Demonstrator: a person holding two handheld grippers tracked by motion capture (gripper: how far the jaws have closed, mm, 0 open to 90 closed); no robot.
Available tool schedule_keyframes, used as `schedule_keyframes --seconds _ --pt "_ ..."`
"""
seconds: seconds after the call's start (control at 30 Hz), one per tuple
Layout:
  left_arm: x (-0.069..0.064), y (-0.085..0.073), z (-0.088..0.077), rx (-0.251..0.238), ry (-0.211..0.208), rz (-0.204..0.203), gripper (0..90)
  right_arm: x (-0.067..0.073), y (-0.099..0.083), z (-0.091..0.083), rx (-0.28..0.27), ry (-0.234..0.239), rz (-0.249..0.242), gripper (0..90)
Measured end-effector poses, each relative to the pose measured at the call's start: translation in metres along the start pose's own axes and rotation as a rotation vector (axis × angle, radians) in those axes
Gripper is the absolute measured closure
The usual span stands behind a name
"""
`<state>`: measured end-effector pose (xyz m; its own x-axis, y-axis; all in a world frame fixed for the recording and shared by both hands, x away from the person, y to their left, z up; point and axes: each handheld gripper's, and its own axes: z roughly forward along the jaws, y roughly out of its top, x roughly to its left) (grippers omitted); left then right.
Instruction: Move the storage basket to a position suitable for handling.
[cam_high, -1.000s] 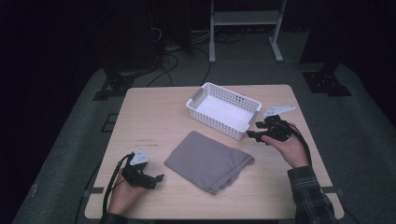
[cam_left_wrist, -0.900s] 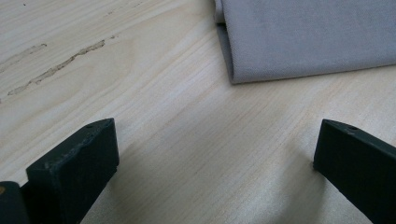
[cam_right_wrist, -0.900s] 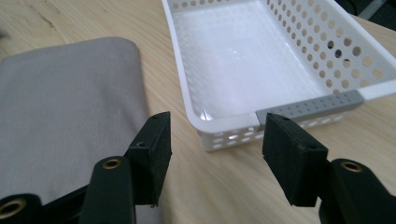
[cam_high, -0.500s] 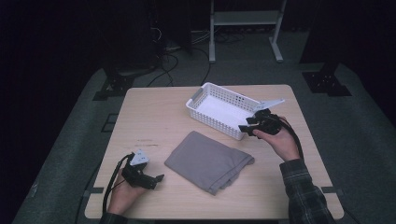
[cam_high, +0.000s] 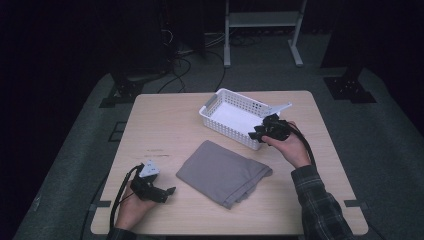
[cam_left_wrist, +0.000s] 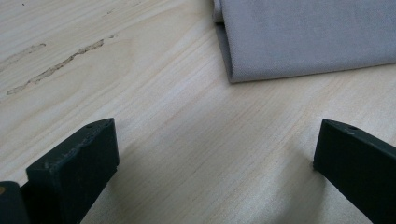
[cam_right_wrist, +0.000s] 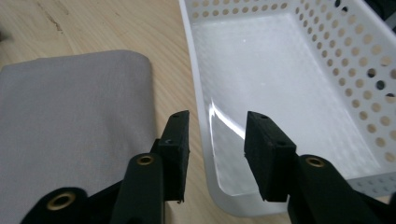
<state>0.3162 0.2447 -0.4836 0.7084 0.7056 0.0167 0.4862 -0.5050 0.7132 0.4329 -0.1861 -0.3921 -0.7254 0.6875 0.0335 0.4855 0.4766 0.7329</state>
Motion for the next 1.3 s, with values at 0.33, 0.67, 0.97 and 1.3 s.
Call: schedule_keyframes --seconds 0.33,0.67,0.97,1.3 --pt "0.0 0.0 0.0 0.0 0.0 0.0 0.0 -0.001 0.0 0.016 0.032 0.048 0.006 68.1" --pt "0.0 0.0 0.0 0.0 0.0 0.0 0.0 -0.001 -0.001 0.024 0.063 0.049 -0.003 76.7" --pt "0.0 0.0 0.0 0.0 0.0 0.0 0.0 0.0 -0.002 0.025 0.07 0.038 -0.011 81.1" --pt "0.0 0.0 0.0 0.0 0.0 0.0 0.0 0.001 -0.003 0.021 0.079 0.03 -0.008 81.7"
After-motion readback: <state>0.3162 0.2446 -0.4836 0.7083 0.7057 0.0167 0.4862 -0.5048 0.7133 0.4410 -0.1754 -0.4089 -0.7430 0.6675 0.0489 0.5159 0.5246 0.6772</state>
